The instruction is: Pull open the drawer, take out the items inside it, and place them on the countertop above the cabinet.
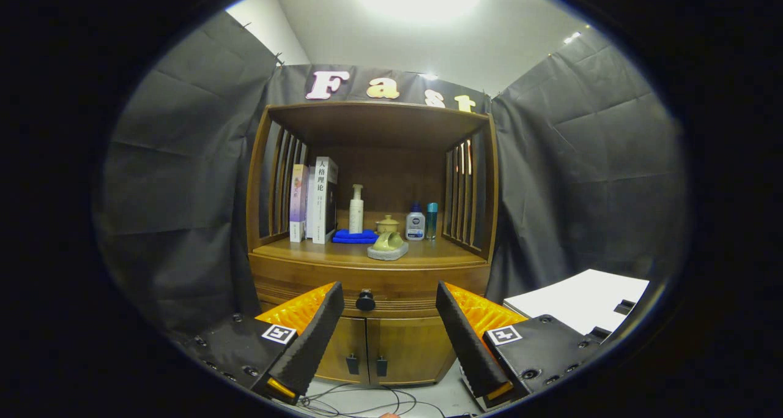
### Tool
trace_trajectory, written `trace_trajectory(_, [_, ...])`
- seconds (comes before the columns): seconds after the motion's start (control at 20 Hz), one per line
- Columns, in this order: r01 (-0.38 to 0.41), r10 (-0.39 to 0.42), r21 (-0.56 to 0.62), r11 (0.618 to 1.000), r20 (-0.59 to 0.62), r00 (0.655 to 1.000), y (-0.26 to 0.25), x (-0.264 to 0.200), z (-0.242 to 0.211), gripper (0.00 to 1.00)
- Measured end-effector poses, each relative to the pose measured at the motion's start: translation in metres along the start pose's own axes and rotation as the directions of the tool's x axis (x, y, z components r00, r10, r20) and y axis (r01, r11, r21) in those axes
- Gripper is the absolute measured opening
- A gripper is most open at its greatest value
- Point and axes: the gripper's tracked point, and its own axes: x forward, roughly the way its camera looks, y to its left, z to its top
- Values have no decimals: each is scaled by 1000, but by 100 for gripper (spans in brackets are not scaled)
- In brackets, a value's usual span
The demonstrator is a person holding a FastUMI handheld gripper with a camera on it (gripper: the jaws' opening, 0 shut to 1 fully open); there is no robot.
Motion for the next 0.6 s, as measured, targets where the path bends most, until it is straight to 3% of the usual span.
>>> trace_trajectory(0.6, [9, -9, -11, 1000, -3, 1000, -6, 3, 0, 97])
